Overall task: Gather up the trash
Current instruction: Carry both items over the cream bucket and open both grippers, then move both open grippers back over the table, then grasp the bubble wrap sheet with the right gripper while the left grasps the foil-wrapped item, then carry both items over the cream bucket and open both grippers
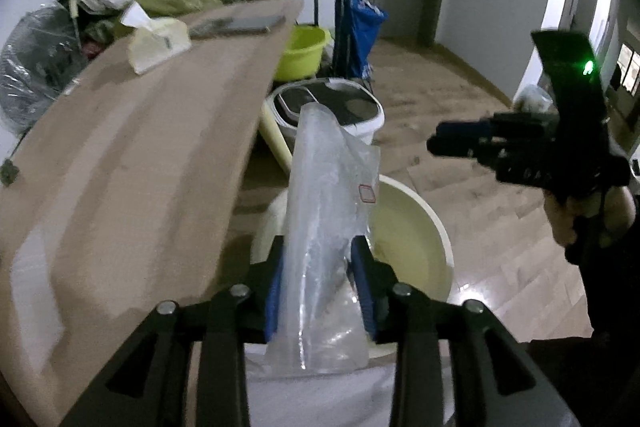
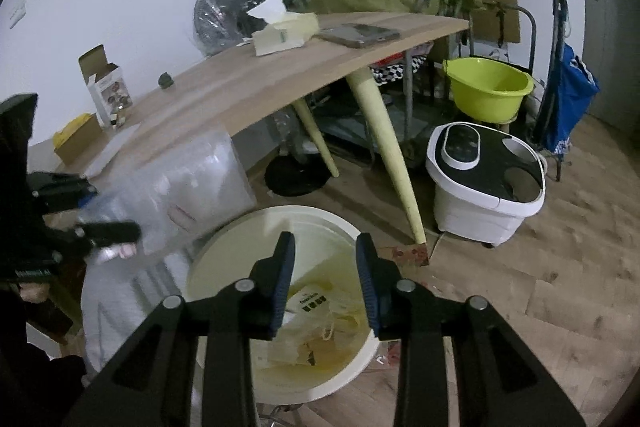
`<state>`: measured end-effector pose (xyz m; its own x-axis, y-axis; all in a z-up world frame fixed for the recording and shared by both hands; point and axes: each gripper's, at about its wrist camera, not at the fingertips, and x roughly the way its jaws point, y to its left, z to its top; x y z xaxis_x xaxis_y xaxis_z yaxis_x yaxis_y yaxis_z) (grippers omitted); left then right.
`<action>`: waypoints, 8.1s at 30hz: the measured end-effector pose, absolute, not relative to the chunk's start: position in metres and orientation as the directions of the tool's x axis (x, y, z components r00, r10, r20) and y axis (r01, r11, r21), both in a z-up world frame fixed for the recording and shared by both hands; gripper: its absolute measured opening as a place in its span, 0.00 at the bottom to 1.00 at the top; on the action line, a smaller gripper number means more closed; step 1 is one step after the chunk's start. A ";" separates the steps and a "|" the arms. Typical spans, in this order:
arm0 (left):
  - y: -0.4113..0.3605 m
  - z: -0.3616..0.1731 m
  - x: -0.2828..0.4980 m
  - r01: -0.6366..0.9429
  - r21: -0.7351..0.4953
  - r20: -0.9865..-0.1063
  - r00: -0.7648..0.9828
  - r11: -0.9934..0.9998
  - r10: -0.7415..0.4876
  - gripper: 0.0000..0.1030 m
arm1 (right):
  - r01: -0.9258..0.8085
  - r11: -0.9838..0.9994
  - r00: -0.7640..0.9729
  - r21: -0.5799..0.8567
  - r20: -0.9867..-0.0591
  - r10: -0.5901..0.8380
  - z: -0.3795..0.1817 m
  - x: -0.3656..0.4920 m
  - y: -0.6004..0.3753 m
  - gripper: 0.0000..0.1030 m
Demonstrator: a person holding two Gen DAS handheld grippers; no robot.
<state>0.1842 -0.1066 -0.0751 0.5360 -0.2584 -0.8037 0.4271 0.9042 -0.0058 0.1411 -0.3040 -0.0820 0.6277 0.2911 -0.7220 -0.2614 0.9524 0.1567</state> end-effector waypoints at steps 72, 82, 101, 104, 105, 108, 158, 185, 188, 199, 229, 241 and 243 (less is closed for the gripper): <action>0.065 -0.027 0.093 -0.020 -0.055 -0.686 0.728 0.998 -0.023 0.42 | -0.625 0.777 0.508 0.076 -0.716 0.479 -0.043 0.164 -0.118 0.29; 0.108 -0.026 0.074 -0.149 -0.082 -0.682 0.729 0.985 0.053 0.42 | -0.704 0.706 0.447 0.077 -0.725 0.524 -0.042 0.181 -0.064 0.29; 0.170 -0.026 0.058 -0.317 -0.099 -0.696 0.699 0.943 0.162 0.42 | -0.794 0.597 0.329 0.115 -0.745 0.581 -0.050 0.217 0.034 0.46; 0.177 -0.026 0.058 -0.331 -0.102 -0.700 0.694 0.938 0.169 0.45 | -0.799 0.590 0.314 0.113 -0.759 0.570 -0.056 0.222 0.048 0.46; 0.179 -0.026 0.058 -0.335 -0.103 -0.701 0.693 0.937 0.170 0.46 | -0.802 0.587 0.308 0.113 -0.763 0.568 -0.058 0.223 0.053 0.46; 0.186 -0.027 0.058 -0.349 -0.108 -0.703 0.689 0.931 0.177 0.47 | -0.809 0.579 0.305 0.100 -0.771 0.560 -0.060 0.226 0.064 0.46; 0.233 -0.039 0.218 -0.286 -0.063 -0.792 0.597 0.956 0.126 0.49 | -0.757 0.642 0.372 0.126 -0.724 0.581 -0.037 0.327 0.028 0.10; 0.261 -0.048 0.262 -0.330 0.012 -0.766 0.603 0.944 0.221 0.19 | -0.736 0.668 0.406 0.113 -0.716 0.568 -0.036 0.341 0.021 0.10; 0.251 -0.041 0.254 -0.314 0.015 -0.758 0.615 0.949 0.215 0.18 | -0.732 0.672 0.413 0.111 -0.713 0.567 -0.032 0.331 0.015 0.10; 0.197 -0.009 0.206 -0.265 -0.015 -0.708 0.683 0.964 0.176 0.18 | -0.720 0.688 0.449 0.091 -0.695 0.562 -0.015 0.285 -0.015 0.10; 0.056 0.010 0.108 -0.034 -0.058 -0.606 0.795 0.998 -0.008 0.18 | -0.652 0.758 0.558 0.010 -0.671 0.488 0.005 0.166 -0.099 0.10; -0.001 -0.011 0.120 0.103 -0.087 -0.626 0.768 0.991 -0.135 0.18 | -0.539 0.842 0.601 0.028 -0.687 0.408 -0.018 0.145 -0.171 0.10; -0.010 -0.013 0.123 0.134 -0.091 -0.627 0.762 0.987 -0.161 0.18 | -0.514 0.857 0.610 0.030 -0.690 0.390 -0.022 0.141 -0.186 0.10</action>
